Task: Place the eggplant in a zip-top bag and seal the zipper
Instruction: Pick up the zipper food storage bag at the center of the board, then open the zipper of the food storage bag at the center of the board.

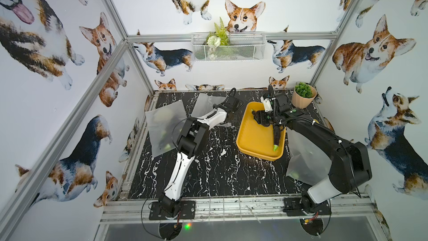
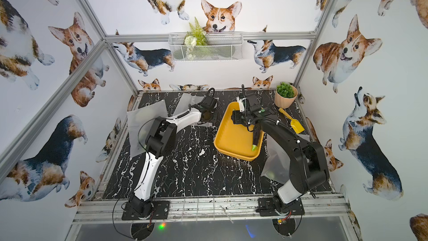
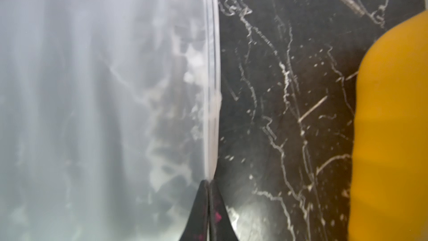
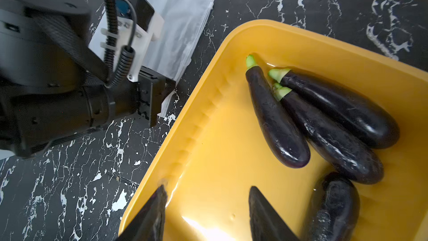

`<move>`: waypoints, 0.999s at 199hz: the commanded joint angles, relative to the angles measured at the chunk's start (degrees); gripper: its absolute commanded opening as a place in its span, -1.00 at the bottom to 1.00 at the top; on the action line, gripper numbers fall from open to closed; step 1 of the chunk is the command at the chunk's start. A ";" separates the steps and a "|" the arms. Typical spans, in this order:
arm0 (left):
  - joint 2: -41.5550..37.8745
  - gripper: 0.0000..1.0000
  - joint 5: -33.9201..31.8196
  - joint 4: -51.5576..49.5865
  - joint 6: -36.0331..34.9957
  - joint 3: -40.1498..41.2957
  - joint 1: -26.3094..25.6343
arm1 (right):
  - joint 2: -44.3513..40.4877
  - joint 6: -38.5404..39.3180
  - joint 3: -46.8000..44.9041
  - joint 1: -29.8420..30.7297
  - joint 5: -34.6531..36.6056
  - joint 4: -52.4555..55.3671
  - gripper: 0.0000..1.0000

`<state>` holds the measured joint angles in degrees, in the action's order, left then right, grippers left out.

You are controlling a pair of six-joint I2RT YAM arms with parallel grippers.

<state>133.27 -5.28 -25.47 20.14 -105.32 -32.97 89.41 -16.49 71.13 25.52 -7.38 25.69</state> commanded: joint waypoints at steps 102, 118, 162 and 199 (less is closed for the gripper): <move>-44.99 -1.00 20.87 13.95 8.60 35.65 2.39 | -2.00 -14.54 1.11 2.36 -14.48 -14.86 -0.09; -50.88 -1.00 22.72 18.91 12.79 43.80 2.30 | -3.44 -16.72 -3.40 2.50 -16.26 -18.29 -0.22; -62.08 -1.00 25.20 25.87 18.64 59.06 0.57 | -5.71 -22.31 -11.57 10.46 -16.59 -28.46 -0.20; -67.03 -1.00 26.17 26.46 19.32 64.39 0.37 | -5.72 -27.68 -16.79 11.05 -16.64 -38.53 -0.34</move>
<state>68.55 19.31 -2.61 37.23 -43.27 -32.36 83.11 -38.50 56.45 36.36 -24.01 -2.26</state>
